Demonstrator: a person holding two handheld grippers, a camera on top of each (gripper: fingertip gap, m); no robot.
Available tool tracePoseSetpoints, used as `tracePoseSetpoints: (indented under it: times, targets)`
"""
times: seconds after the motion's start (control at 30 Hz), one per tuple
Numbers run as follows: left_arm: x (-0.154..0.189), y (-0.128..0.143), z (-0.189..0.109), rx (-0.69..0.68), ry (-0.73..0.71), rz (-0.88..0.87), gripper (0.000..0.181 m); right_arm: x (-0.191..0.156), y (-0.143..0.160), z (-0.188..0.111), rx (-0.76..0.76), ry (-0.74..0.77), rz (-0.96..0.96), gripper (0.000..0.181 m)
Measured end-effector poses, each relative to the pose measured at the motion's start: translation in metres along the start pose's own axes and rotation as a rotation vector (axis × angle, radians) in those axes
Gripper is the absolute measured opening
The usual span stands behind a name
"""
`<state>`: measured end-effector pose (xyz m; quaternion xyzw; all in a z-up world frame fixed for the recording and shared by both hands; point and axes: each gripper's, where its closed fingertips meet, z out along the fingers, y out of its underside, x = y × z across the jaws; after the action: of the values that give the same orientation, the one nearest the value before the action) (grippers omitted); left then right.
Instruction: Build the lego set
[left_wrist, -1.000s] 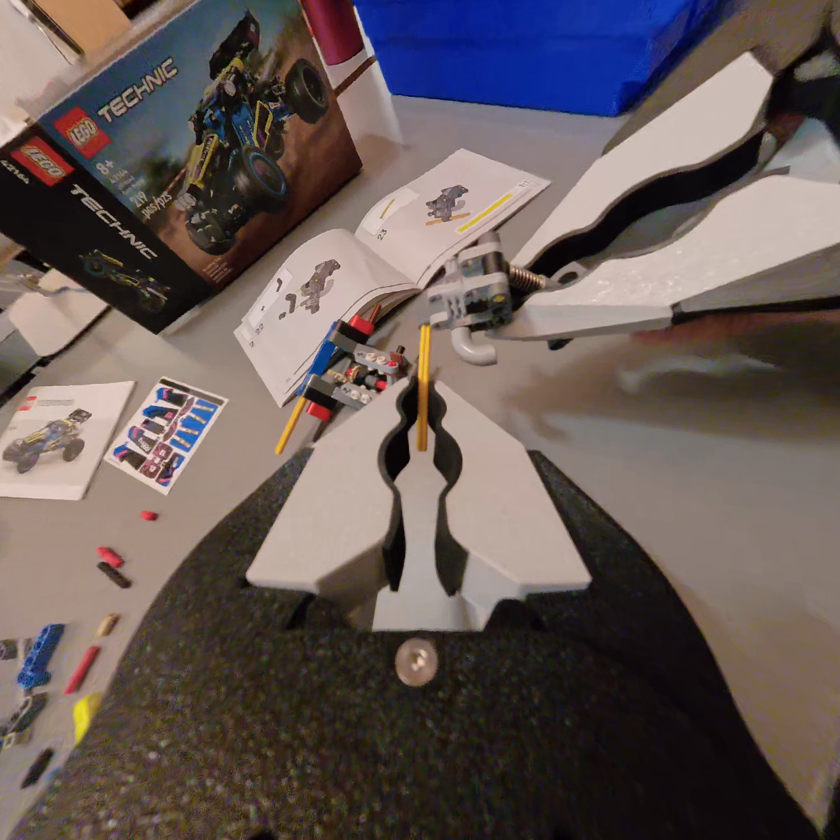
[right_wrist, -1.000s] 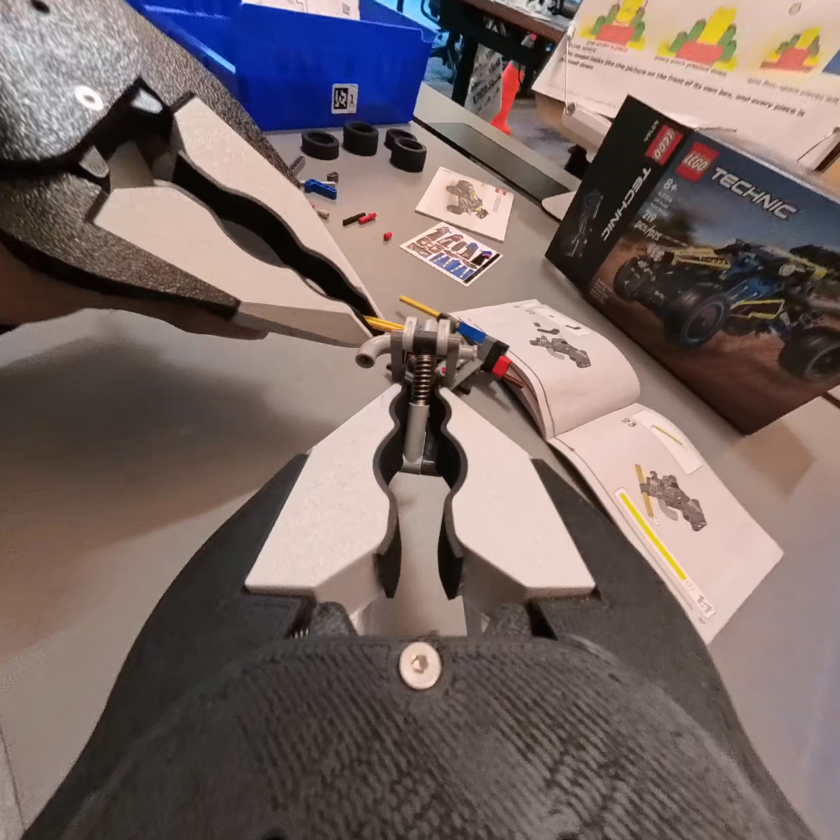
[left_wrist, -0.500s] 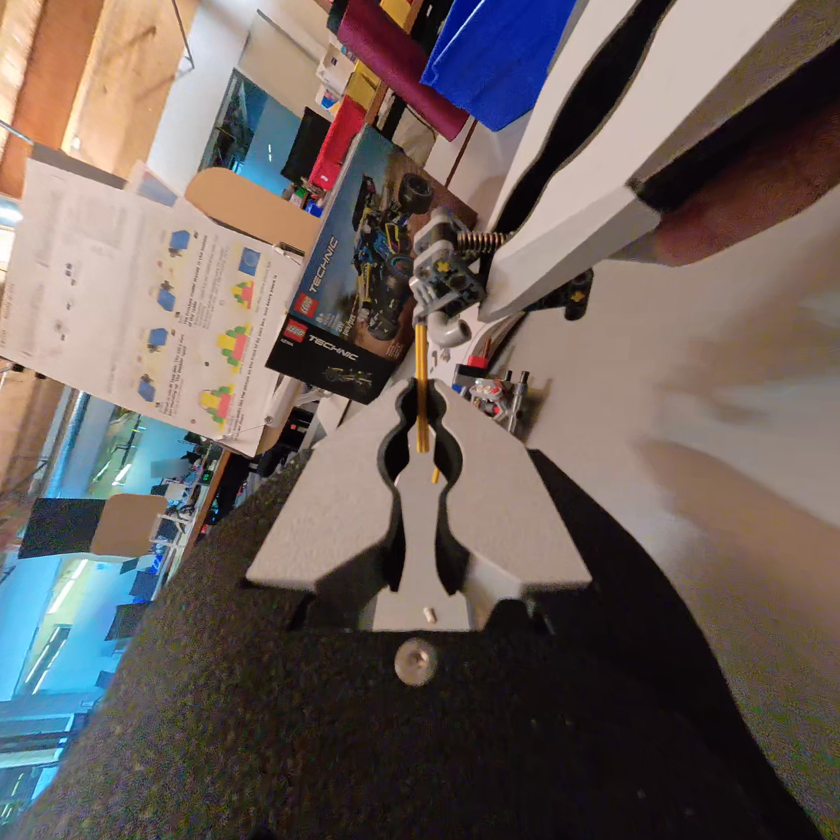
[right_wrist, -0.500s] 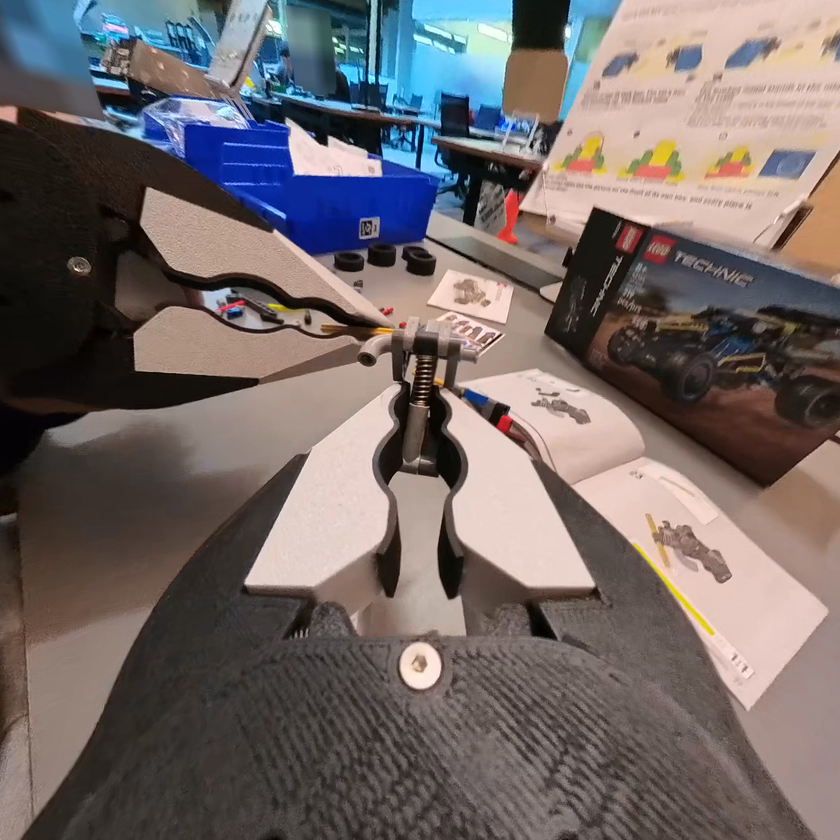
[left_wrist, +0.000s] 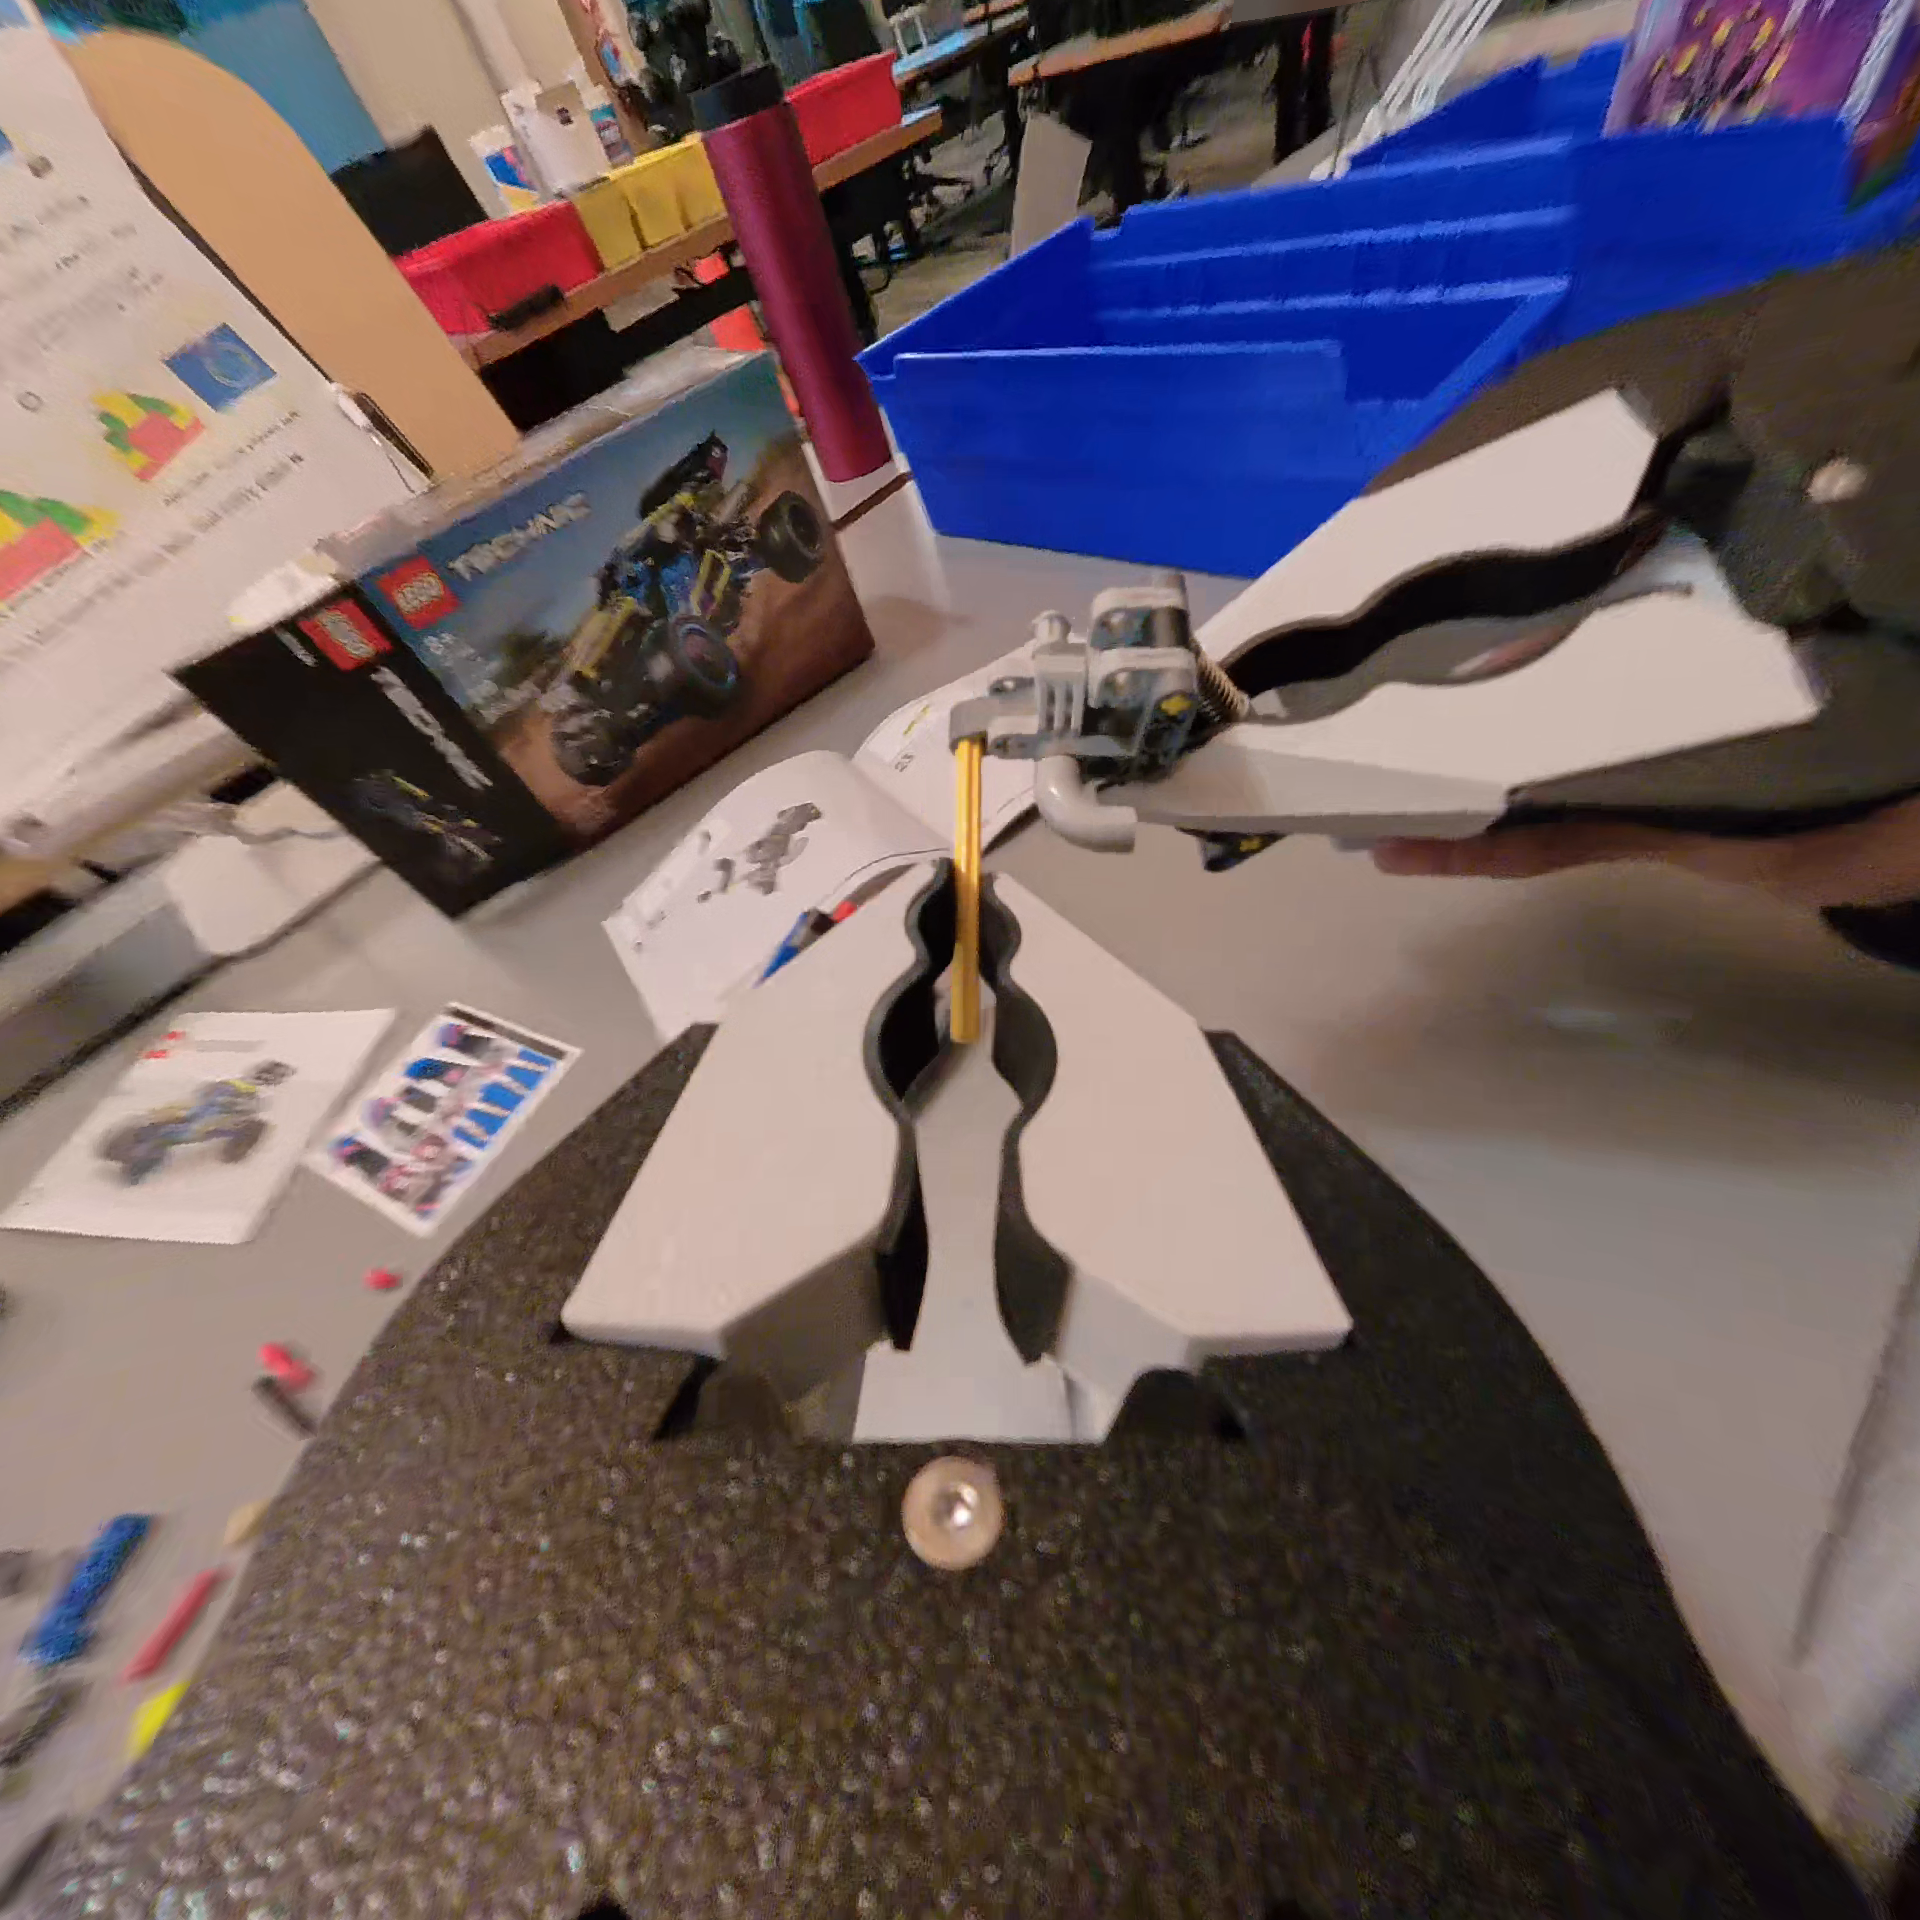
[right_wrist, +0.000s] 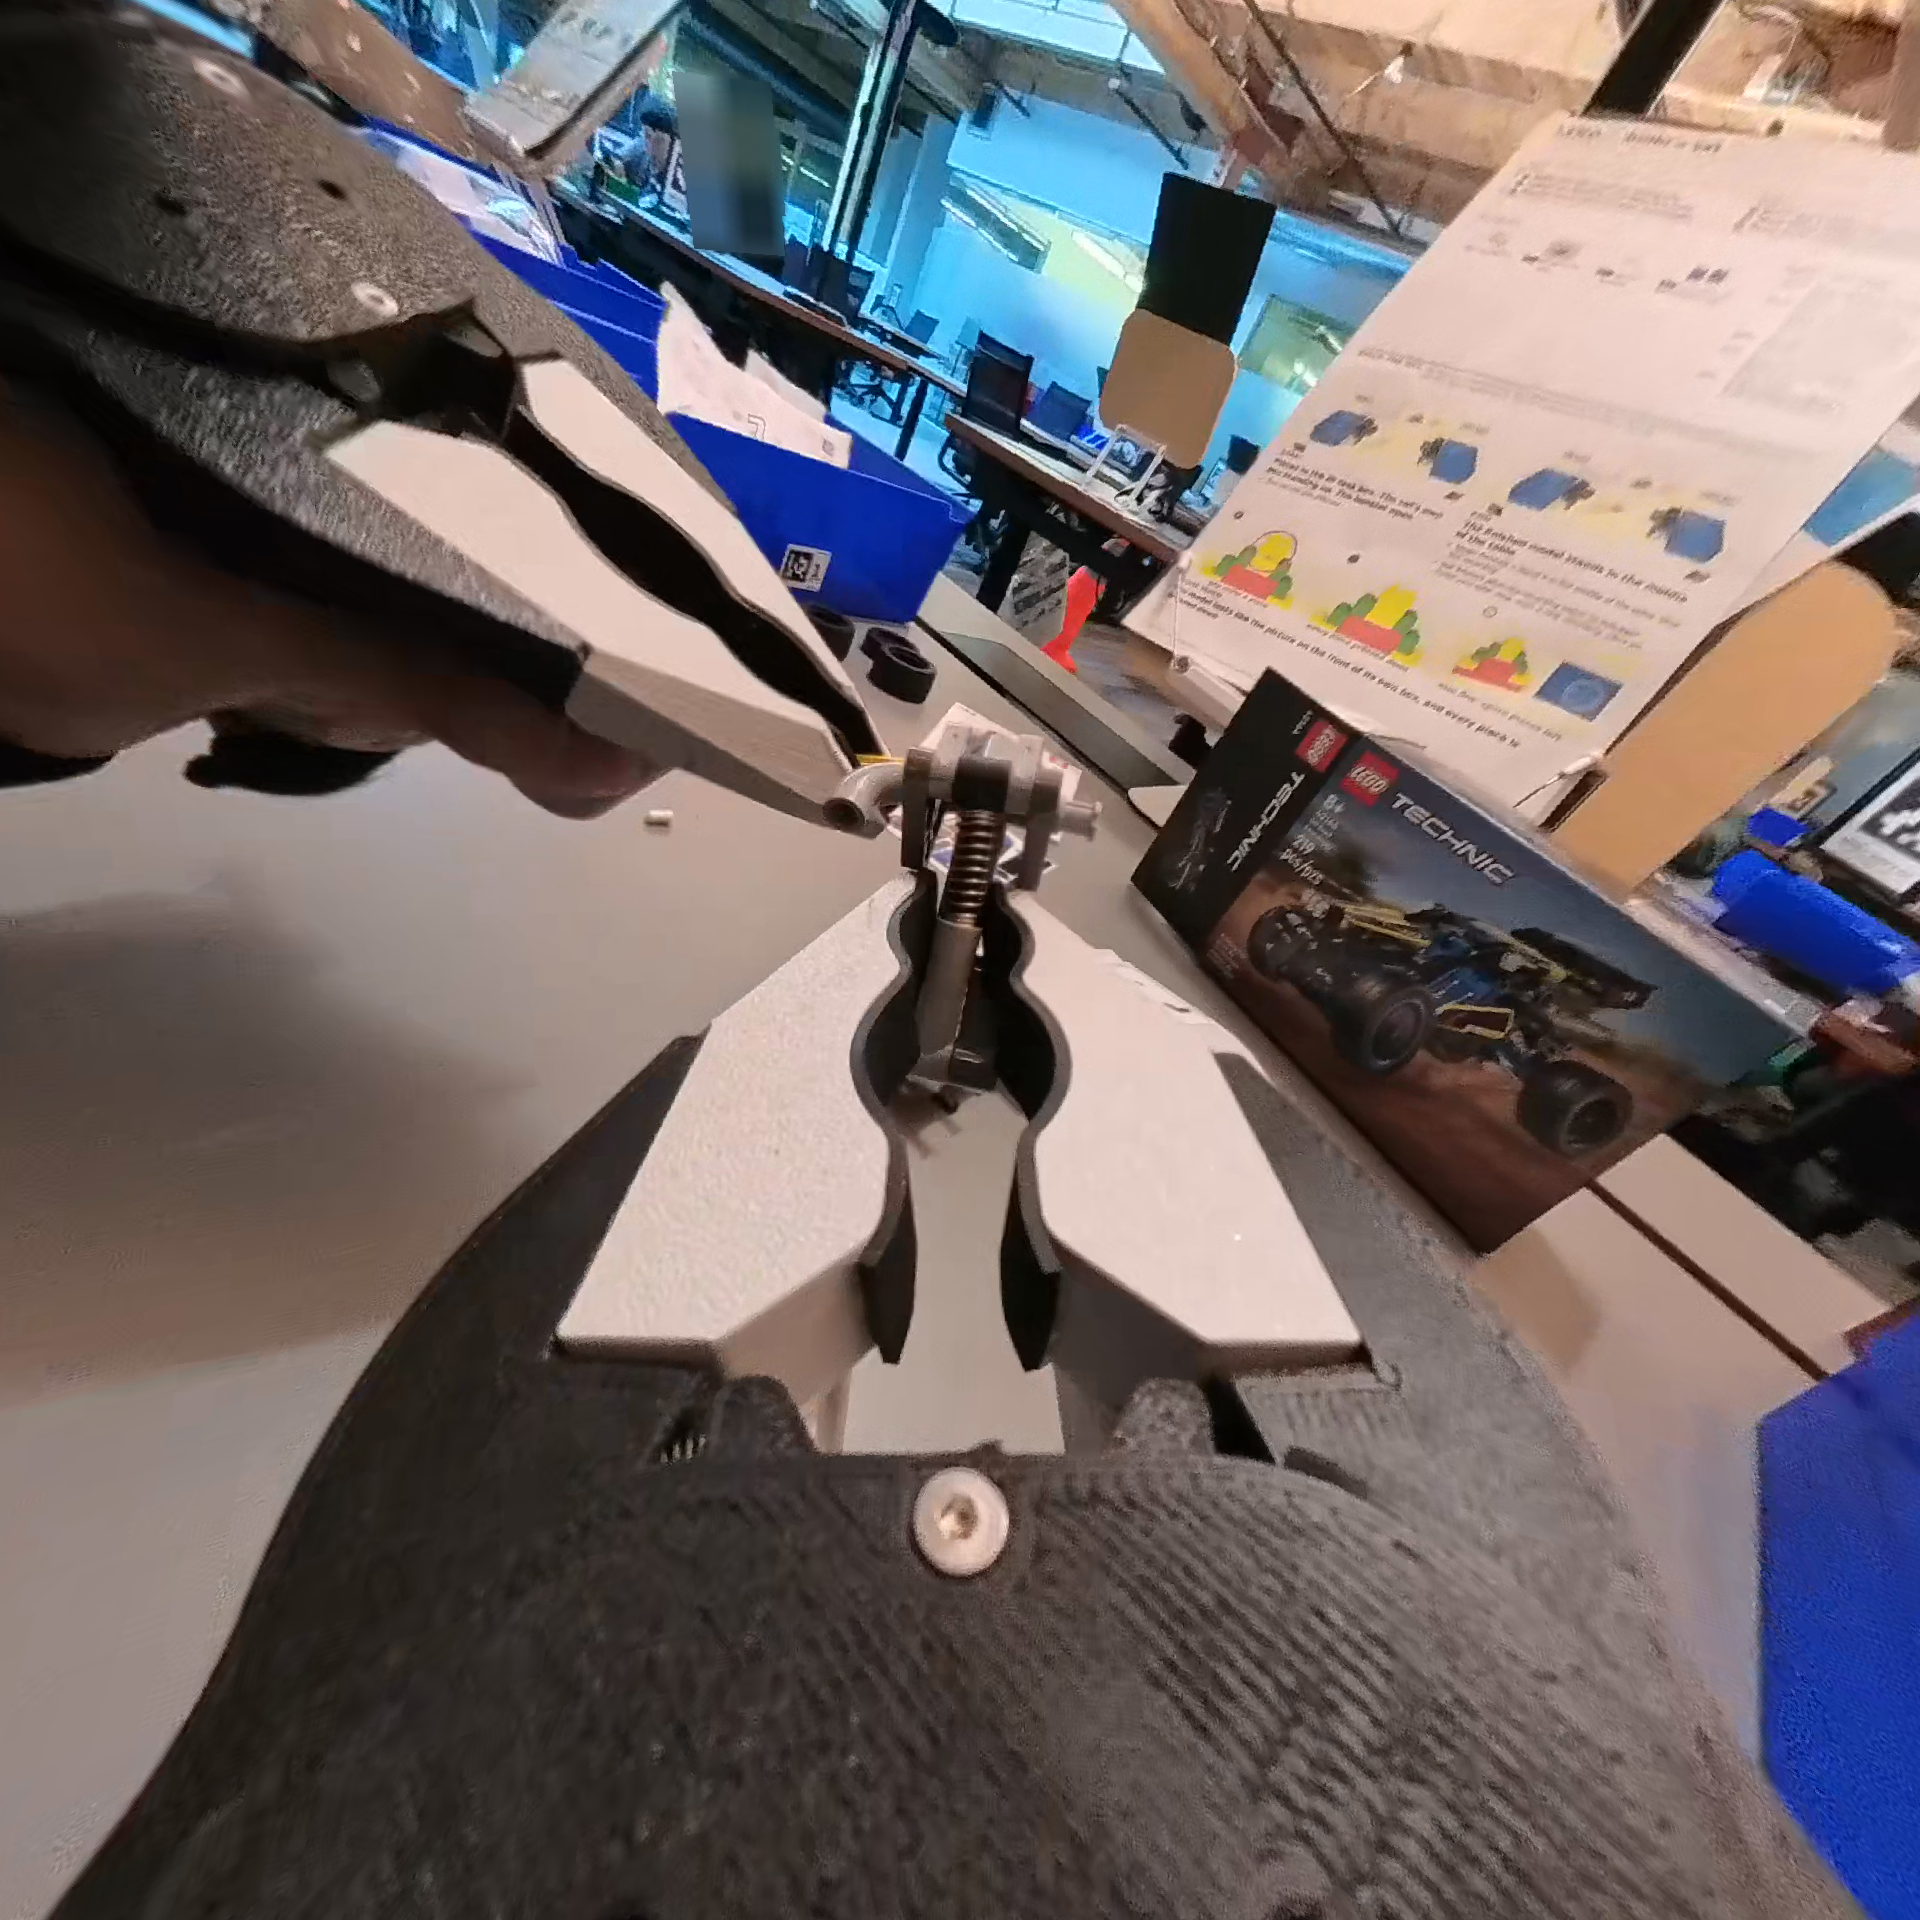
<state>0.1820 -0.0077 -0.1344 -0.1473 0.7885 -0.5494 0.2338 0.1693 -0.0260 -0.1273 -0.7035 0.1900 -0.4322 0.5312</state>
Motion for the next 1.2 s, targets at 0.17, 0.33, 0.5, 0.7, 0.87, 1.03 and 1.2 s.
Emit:
tracePoseSetpoints:
  times: [0.17, 0.33, 0.5, 0.7, 0.87, 1.03, 1.2]
  targets:
    - [-0.004, 0.005, 0.004, 0.000, -0.052, 0.100, 0.000, -0.001, 0.004, 0.002, -0.050, -0.013, 0.022, 0.007]
    - [-0.011, 0.004, 0.003, -0.051, -0.248, 0.440, 0.000, -0.002, 0.005, 0.003, -0.084, -0.044, 0.140, 0.007]
    - [-0.014, 0.003, 0.001, -0.123, -0.400, 0.735, 0.000, -0.004, 0.006, 0.003, -0.149, -0.082, 0.298, 0.007]
    - [-0.009, 0.010, 0.004, -0.235, -0.447, 0.921, 0.000, -0.008, 0.016, -0.004, -0.328, -0.114, 0.420, 0.008]
    - [-0.007, 0.018, 0.006, -0.239, -0.342, 0.700, 0.000, -0.010, 0.023, 0.000, -0.336, -0.094, 0.219, 0.008]
    - [-0.001, 0.008, 0.001, -0.092, -0.056, 0.194, 0.000, -0.007, 0.014, 0.000, -0.191, -0.097, 0.136, 0.007]
    - [0.003, 0.008, 0.001, -0.034, 0.079, 0.048, 0.001, -0.005, 0.014, -0.001, -0.159, -0.128, 0.159, 0.007]
